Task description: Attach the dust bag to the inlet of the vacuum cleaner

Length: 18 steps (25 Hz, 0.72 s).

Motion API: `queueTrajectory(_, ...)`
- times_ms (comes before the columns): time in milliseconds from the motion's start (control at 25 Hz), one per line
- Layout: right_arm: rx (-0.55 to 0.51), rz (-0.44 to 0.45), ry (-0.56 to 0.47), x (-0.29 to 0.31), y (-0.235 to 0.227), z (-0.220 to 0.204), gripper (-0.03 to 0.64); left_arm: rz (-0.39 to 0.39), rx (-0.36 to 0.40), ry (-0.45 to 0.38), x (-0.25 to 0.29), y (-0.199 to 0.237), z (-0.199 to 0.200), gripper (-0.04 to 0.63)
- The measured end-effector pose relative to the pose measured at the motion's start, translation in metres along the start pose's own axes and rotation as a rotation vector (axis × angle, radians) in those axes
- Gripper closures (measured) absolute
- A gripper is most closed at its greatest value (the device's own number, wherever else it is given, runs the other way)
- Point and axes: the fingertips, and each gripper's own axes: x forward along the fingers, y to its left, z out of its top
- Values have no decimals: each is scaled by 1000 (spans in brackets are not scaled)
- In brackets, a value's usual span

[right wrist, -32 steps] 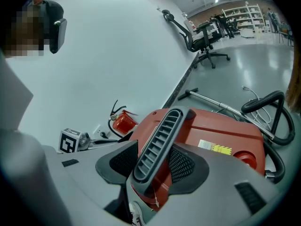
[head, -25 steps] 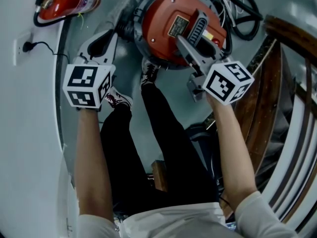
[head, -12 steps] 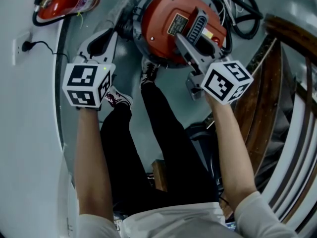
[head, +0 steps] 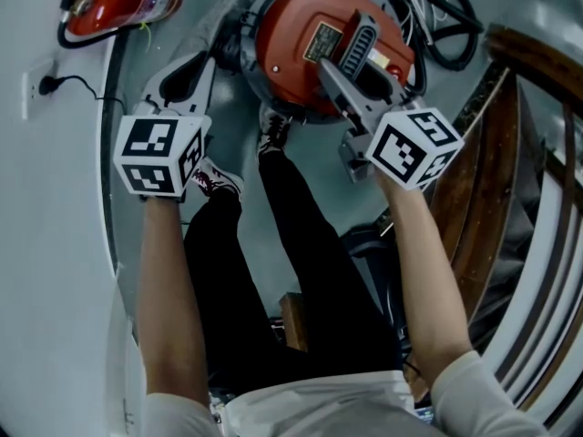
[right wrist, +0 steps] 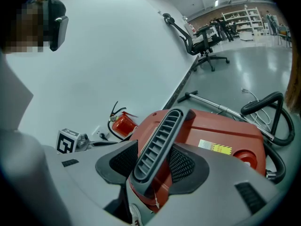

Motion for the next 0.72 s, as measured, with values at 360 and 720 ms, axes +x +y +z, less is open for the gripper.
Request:
queueTrajectory(360, 5, 0, -9, -1, -2, -2, 426, -11, -3, 4, 1, -5, -1, 571)
queueTrajectory(720, -2, 4, -14, 0, 0, -1, 426, -14, -24, 2, 2, -7, -1, 568)
